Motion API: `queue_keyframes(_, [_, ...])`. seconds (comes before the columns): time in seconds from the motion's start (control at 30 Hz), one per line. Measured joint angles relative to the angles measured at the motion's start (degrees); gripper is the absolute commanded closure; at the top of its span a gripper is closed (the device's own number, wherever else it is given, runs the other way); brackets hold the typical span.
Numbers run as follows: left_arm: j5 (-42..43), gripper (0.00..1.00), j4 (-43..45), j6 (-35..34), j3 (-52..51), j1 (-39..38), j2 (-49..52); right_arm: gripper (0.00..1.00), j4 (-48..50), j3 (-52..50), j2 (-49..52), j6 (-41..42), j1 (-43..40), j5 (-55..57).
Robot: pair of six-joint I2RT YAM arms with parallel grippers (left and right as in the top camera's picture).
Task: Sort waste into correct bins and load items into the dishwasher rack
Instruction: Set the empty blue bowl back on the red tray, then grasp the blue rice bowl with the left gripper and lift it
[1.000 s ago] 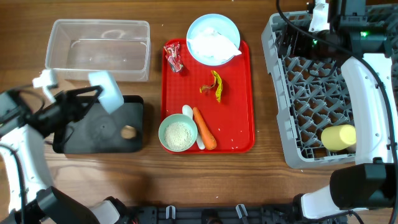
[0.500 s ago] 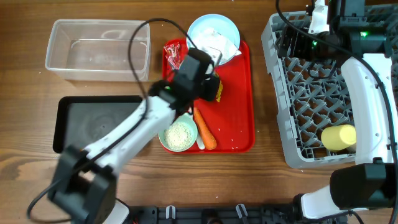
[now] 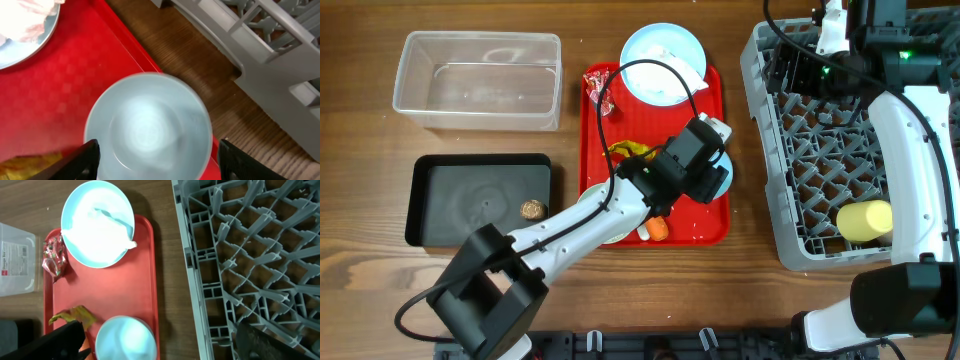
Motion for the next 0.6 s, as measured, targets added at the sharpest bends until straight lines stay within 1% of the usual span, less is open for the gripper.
queue_keyframes(0.07, [0.0, 0.24, -1.9, -1.4, 0.0, 1.3, -3.8, 0.00, 0.0, 0.0, 0.0, 0.0, 0.0, 0.0])
queue_keyframes(0.1, [0.0, 0.24, -4.3, -2.0, 0.0, 2.4, -6.0, 0.00, -0.2, 0.0, 0.0, 0.0, 0.0, -0.7])
queue_keyframes(0.17, [0.0, 0.23, -9.9, -4.1, 0.3, 6.0, -10.3, 0.01, -1.3, 0.0, 0.0, 0.0, 0.2, -2.6])
queue_keyframes(0.2, [0.0, 0.23, -15.1, -6.1, 0.5, 8.5, -11.7, 0.01, -2.3, 0.0, 0.0, 0.0, 0.7, -2.8])
queue_keyframes(0.27, [0.1, 0.21, -21.0, -8.1, 0.6, 13.0, -12.0, 0.06, -3.3, -0.3, 0.5, 0.0, 3.8, -3.1])
queue_keyframes(0.3, [0.2, 0.20, -23.5, -8.9, 0.6, 15.7, -12.0, 0.07, -3.3, -0.7, 1.3, 0.0, 5.7, -3.1])
queue_keyframes(0.37, [0.2, 0.21, -24.0, -9.6, 0.6, 18.8, -12.0, 0.08, -3.4, -1.3, 4.5, 0.2, 9.6, -3.1])
queue_keyframes(0.47, [1.3, 0.24, -25.2, -9.9, 0.6, 19.9, -12.0, 0.07, -3.4, -2.1, 9.1, 0.2, 12.1, -3.0])
queue_keyframes(0.53, [5.4, 0.27, -29.4, -8.9, 0.4, 19.6, -11.9, 0.07, -2.7, -2.3, 10.1, 0.2, 12.6, -3.0])
queue_keyframes(0.57, [8.0, 0.27, -30.8, -7.5, 0.3, 18.9, -11.7, 0.07, -2.2, -2.3, 10.1, 0.2, 12.6, -3.0])
queue_keyframes(0.6, [10.4, 0.29, -32.9, -5.7, -0.1, 17.5, -11.3, 0.06, -1.8, -2.3, 10.1, 0.2, 12.6, -3.0])
